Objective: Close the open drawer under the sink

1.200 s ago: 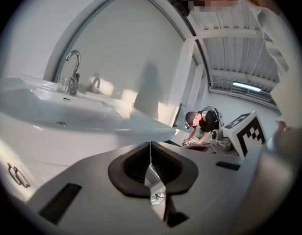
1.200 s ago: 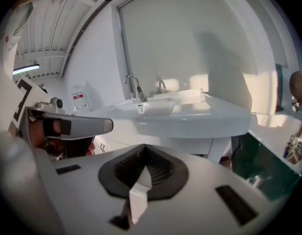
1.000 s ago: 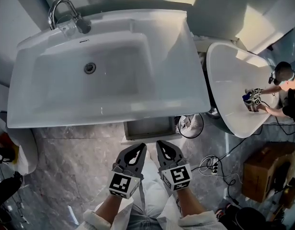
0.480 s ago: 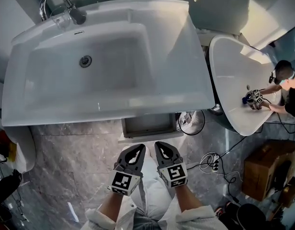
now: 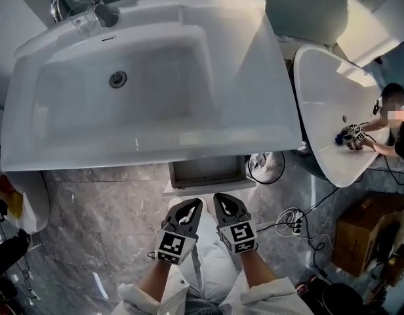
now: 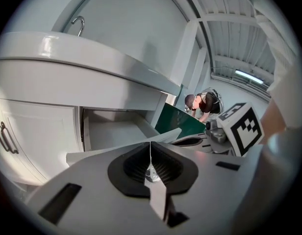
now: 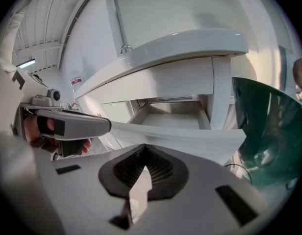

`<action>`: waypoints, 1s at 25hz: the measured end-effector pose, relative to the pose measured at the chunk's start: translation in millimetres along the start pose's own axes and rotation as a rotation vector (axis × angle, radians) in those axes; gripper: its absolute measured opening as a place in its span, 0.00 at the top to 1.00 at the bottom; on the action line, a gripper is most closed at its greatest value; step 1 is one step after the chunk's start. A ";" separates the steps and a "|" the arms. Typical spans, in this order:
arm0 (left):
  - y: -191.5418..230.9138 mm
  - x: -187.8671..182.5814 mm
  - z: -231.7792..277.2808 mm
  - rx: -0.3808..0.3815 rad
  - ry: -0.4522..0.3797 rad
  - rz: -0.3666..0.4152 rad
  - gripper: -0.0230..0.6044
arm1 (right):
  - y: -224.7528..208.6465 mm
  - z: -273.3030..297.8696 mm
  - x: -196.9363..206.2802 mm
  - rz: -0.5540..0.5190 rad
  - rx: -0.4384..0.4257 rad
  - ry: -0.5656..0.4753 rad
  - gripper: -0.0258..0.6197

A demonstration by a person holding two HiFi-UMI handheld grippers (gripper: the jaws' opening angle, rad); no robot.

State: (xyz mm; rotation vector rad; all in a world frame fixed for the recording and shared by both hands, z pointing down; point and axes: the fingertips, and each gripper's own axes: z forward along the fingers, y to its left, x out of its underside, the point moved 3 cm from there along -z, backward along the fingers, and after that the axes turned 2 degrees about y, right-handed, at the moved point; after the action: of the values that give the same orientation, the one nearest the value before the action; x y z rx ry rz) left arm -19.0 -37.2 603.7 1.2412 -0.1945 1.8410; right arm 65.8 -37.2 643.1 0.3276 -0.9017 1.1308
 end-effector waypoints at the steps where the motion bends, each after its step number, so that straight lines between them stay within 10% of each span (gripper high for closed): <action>1: 2.4 3.7 1.6 -0.003 0.010 -0.004 0.93 | -0.3 2.3 1.0 -0.001 -0.001 0.004 0.95; 25: 26.0 12.2 19.0 -0.070 0.040 -0.039 0.94 | -6.0 16.7 -6.8 0.041 0.029 -0.014 0.95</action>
State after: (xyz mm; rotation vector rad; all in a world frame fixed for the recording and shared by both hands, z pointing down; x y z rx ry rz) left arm -26.7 -56.3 631.3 1.1519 -0.2099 1.8091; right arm 62.6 -54.9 649.5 0.3424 -0.9080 1.1814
